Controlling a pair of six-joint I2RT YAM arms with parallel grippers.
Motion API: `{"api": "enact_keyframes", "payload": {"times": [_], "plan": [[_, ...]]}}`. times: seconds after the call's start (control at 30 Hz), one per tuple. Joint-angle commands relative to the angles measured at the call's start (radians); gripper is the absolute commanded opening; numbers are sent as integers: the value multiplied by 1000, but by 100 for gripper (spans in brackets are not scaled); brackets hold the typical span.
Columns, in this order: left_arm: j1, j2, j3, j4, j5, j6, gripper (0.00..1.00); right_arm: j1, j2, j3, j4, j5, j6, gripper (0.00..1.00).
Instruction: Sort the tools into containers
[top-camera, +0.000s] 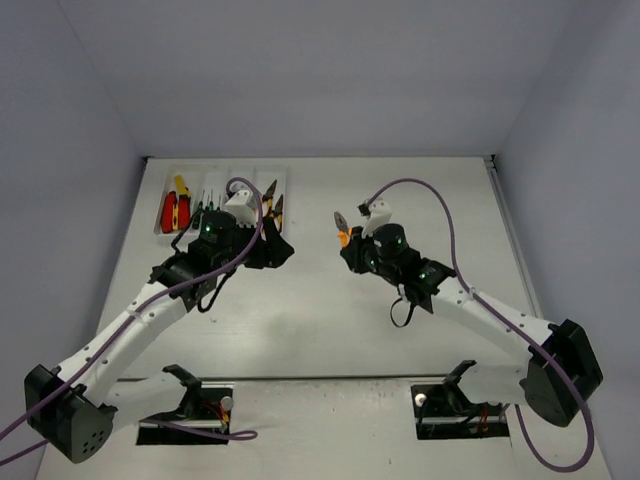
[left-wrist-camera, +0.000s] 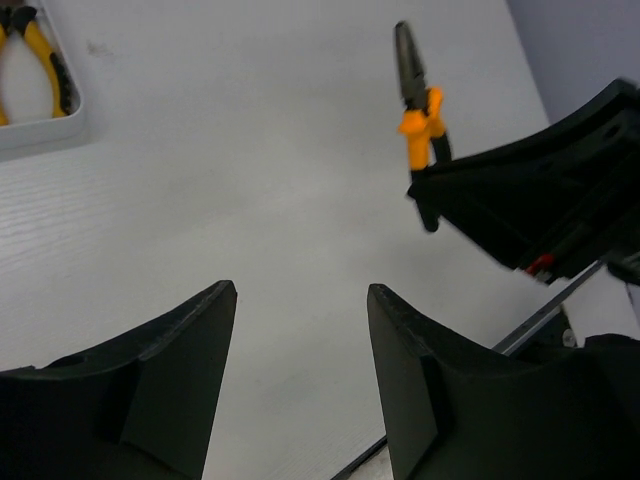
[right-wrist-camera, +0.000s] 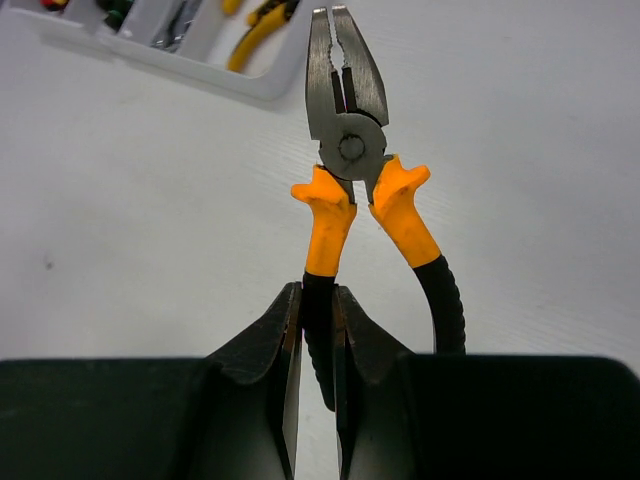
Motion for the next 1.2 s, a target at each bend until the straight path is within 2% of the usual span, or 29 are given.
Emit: {"api": "enact_keyframes", "payload": {"times": [0.0, 0.17, 0.37, 0.77, 1.17], "plan": [[-46, -12, -2, 276, -10, -93, 53, 76, -39, -15, 205, 9, 30, 0], [-74, 20, -1, 338, -43, -104, 53, 150, -19, -4, 261, 9, 27, 0], [-84, 72, 24, 339, -55, -102, 53, 197, -11, -5, 318, 9, 29, 0], [-86, 115, 42, 378, -54, -110, 52, 223, 2, -18, 385, 0, 40, 0], [-106, 144, 31, 413, -23, -133, 44, 227, 2, -26, 418, 2, 50, 0]]}}
